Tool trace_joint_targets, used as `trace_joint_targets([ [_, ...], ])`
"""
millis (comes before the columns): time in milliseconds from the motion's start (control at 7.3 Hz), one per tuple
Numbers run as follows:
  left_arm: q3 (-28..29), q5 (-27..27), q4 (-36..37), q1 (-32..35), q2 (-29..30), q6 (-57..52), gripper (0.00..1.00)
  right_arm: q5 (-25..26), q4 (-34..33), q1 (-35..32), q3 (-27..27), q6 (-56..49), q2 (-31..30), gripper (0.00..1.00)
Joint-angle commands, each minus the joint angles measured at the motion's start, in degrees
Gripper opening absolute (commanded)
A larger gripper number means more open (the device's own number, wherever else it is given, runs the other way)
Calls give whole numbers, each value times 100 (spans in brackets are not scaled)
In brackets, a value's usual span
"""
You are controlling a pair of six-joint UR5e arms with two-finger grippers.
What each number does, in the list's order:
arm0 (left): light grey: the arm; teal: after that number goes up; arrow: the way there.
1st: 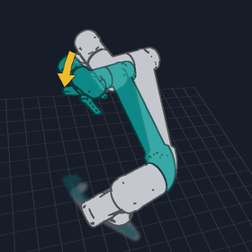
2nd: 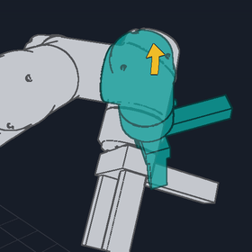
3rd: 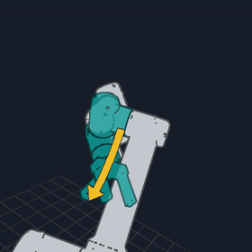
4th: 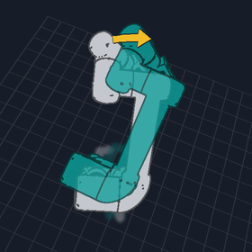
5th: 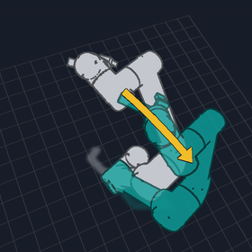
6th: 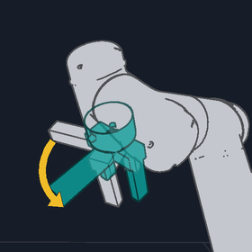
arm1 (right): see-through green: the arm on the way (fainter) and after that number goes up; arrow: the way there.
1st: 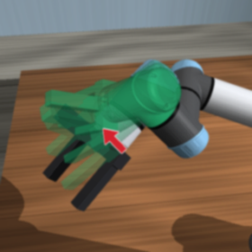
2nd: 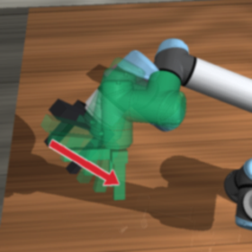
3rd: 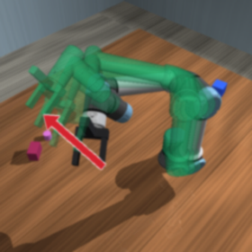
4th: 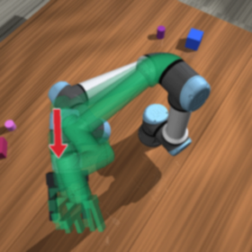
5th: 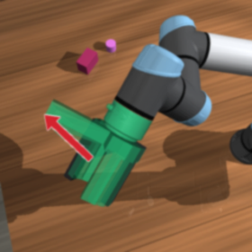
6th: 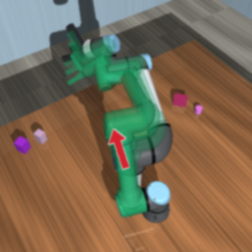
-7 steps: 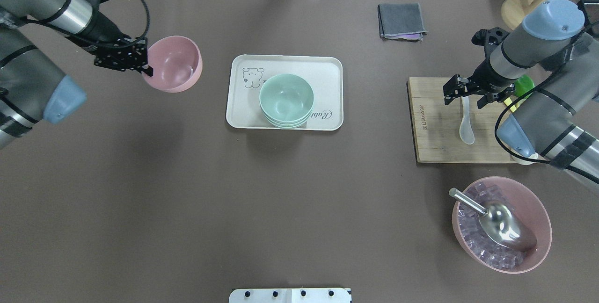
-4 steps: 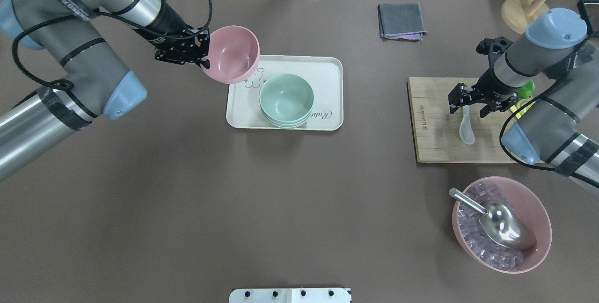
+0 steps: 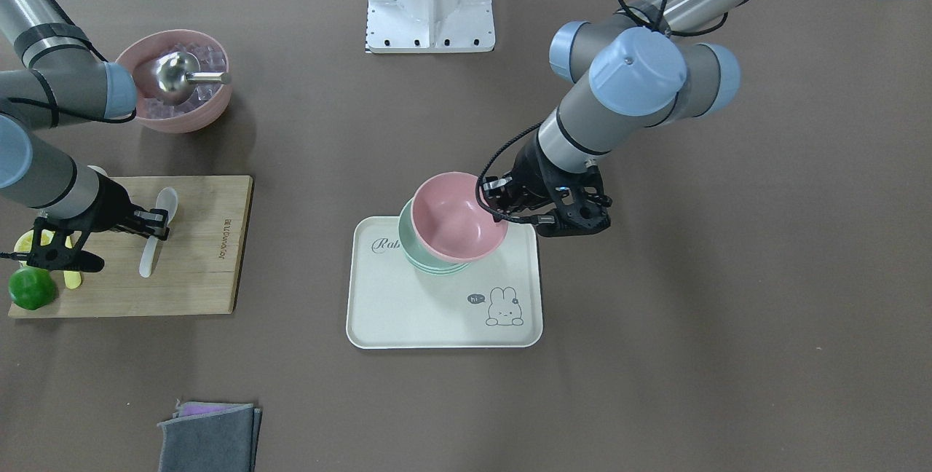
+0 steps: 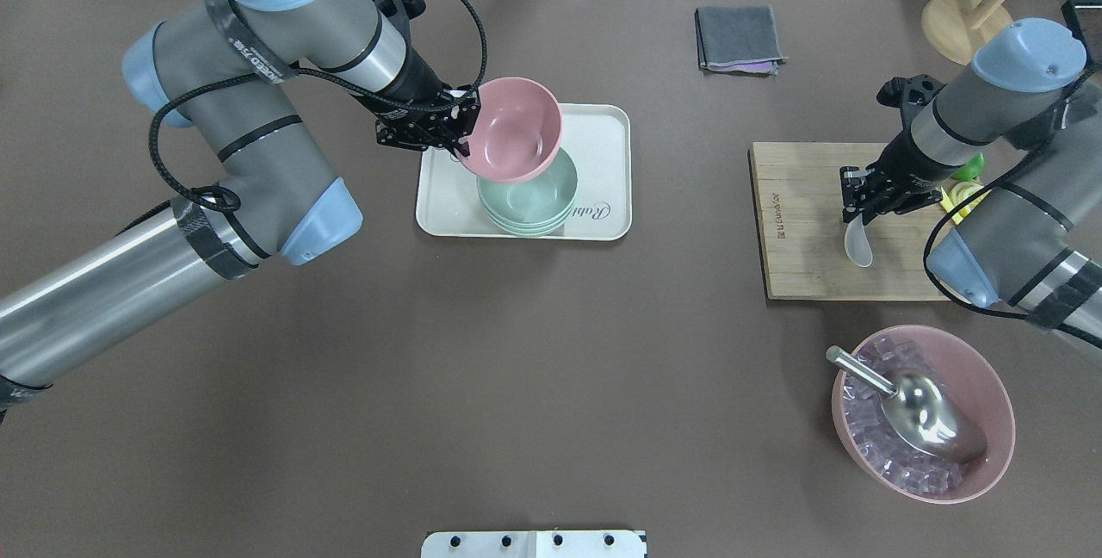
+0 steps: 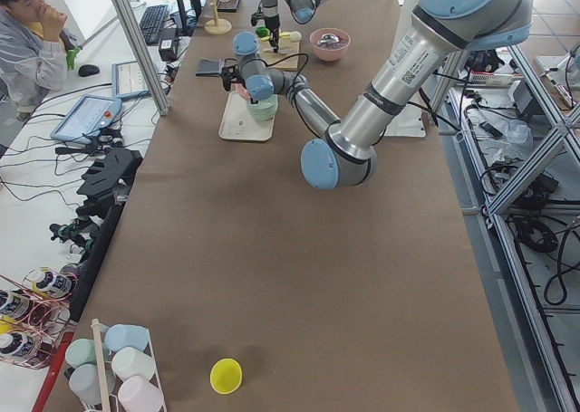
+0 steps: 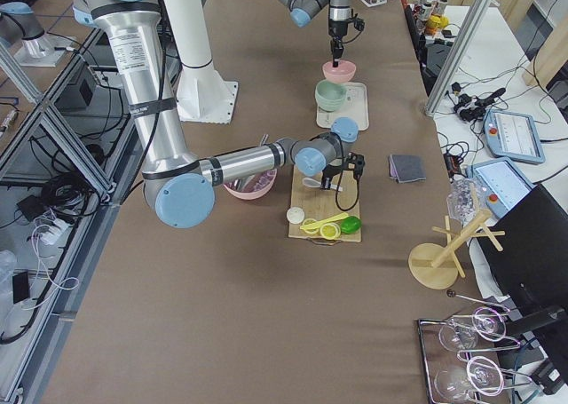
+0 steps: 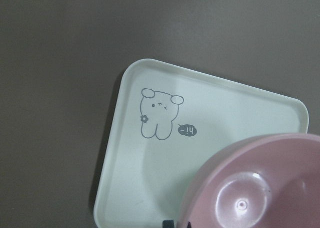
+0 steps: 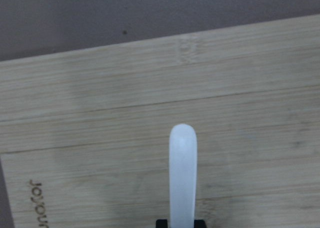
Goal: Stack pink bowl on green and place spoon
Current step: 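Carry pink bowl onto green bowls with left gripper while right grasps spoon, then release pink bowl with left gripper while right gripper lowers spoon into it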
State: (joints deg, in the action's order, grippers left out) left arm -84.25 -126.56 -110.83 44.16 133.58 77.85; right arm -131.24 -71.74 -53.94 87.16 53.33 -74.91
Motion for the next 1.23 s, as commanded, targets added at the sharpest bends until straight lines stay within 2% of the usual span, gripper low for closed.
trace_joint_targets([
  [0,180,489,-53,-406,116,82,99,-16,-94,7,12,237,482,0],
  [137,181,736,-70,-557,116,64,98,-16,-103,15,-40,926,982,0],
  [274,59,677,-27,-480,46,38,98,28,-277,42,-154,1525,1526,0],
  [411,-342,485,-53,-288,-450,-67,98,45,-453,42,-199,1914,1923,0],
  [548,-964,-221,-18,167,-1169,-799,98,237,-403,77,-356,2875,2414,0],
  [685,-1231,-585,-35,580,-1602,-1102,98,596,-411,329,-462,3711,2933,0],
  [959,-1549,-1053,-44,1083,-2385,-1988,98,1230,-211,1093,-577,4429,3262,0],
  [1096,-1577,-1281,-44,1355,-2546,-2289,98,1554,130,1366,-594,4849,3280,0],
])
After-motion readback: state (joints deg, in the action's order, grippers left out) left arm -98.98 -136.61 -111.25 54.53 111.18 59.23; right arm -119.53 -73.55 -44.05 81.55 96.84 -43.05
